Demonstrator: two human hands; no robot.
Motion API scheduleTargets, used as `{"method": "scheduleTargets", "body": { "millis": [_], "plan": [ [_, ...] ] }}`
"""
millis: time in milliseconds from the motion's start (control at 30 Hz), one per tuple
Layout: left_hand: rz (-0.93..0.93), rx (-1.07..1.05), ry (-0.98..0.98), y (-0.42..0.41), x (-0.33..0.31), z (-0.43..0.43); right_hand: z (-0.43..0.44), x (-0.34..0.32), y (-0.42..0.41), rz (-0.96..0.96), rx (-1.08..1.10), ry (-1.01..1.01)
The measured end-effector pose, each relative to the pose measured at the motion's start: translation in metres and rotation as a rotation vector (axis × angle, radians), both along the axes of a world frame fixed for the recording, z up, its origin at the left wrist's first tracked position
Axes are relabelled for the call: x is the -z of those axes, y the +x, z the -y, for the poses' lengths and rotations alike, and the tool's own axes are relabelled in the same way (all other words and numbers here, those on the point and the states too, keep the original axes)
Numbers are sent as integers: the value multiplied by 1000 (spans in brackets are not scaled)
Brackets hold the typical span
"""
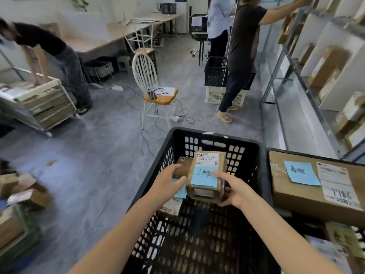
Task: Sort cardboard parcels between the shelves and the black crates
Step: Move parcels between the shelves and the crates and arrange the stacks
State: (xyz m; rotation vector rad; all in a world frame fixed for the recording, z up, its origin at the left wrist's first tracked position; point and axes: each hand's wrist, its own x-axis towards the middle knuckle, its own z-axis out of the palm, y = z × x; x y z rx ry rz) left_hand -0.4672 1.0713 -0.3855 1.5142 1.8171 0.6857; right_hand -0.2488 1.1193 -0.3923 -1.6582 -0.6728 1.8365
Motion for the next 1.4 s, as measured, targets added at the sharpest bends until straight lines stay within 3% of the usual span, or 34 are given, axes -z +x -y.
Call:
{"method": "scheduleTargets", "body": {
  "millis": [267,400,800,1033,1233,1400],
  "plan": [
    [120,-54,-168,-1,21,-40,-26,47,-19,153,47,-84],
    [131,18,-285,3,38,-49,-38,69,-26,216,-54,-37],
    [-2,134,-341,2,54,-57,-41,96,-34,210,-116,26],
    [-131,275,-326,3,55,-66,-39,88,-30,555,-354,83],
    [-187,426,-232,21,57,-75,-26,69,-22,753,-537,389],
    [-103,543,-132,49,60,-67,-4,38,-9,852,-580,585]
  ]
}}
